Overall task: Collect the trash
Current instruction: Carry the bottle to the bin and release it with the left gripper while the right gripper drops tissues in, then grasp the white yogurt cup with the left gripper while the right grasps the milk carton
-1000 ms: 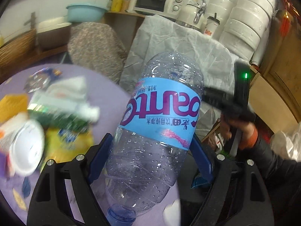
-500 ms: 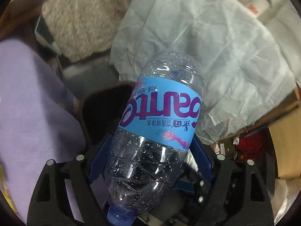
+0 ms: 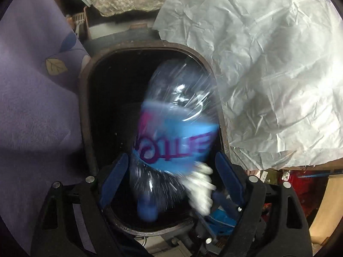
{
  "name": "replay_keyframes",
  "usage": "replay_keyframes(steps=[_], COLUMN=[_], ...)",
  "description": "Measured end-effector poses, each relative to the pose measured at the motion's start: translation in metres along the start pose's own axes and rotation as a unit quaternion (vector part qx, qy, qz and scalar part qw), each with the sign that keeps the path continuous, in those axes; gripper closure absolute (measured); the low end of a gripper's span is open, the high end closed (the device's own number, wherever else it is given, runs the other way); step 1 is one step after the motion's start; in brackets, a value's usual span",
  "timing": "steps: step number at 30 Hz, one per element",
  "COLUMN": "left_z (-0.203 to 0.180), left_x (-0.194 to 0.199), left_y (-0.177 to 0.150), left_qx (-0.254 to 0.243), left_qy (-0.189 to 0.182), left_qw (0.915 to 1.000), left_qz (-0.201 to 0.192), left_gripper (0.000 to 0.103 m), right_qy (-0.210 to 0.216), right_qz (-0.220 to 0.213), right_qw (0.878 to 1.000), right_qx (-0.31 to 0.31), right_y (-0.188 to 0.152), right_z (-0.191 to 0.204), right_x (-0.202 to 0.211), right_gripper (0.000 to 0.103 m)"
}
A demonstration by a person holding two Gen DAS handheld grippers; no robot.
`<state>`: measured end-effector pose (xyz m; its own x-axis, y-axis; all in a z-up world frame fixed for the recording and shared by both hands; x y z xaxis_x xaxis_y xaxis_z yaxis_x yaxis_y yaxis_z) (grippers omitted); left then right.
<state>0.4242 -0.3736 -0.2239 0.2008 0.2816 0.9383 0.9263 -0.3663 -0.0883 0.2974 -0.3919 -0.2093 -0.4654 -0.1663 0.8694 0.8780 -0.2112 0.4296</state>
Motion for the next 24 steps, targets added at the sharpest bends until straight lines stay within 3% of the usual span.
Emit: replay_keyframes(steps=[8,11,14,17,19,21,24], left_z=[-0.013,-0.026,-0.036,-0.028,-0.008,0.017,0.069], left_x=[0.029,0.069,0.122,0.175,0.203,0.221,0.241], left_y=[-0.004,-0.02,-0.051,-0.097,-0.128,-0.157,-0.193], left_qx=[-0.034,-0.07,-0.114,-0.133,-0.126,-0.119,-0.087], left_qy=[-0.016,-0.02,-0.011,0.01,0.035,0.059,0.094], left_qw=[0.9988,0.9935,0.9792,0.9576,0.9424,0.9323,0.9258], left_qz=[-0.03,-0.087,-0.168,-0.255,-0.308,-0.336,-0.356], left_gripper=[0.017,0.017,0.016,0.006,0.006,0.006,0.006], right_qy=[0.0,-0.014,-0.036,-0.027,-0.015,0.0,0.03], right_qz=[-0.018,-0.027,-0.045,-0.073,-0.088,-0.098,-0.101], right_qw=[1.0,0.999,0.998,0.997,0.995,0.993,0.987], right_qx=[-0.018,-0.018,-0.002,0.024,0.045,0.072,0.122], right_y=[-0.002,-0.002,0.0,0.008,0.014,0.021,0.031], right_z=[-0.004,-0.004,0.006,0.034,0.055,0.082,0.13], right_x=[0.018,0.032,0.054,0.078,0.092,0.103,0.112], right_gripper=[0.048,0.045,0.044,0.039,0.037,0.036,0.036])
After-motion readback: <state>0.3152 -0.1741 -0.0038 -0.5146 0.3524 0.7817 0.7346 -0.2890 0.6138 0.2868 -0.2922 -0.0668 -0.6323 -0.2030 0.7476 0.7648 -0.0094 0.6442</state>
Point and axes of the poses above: each gripper's, at about its wrist camera, not at the fingertips, and x roughly against the way its jaws point, z to its left, y to its top, the point moved 8 cm from there along -x, roughly the way its jaws point, and after that the axes turned 14 degrees about z, right-handed, at the moved point
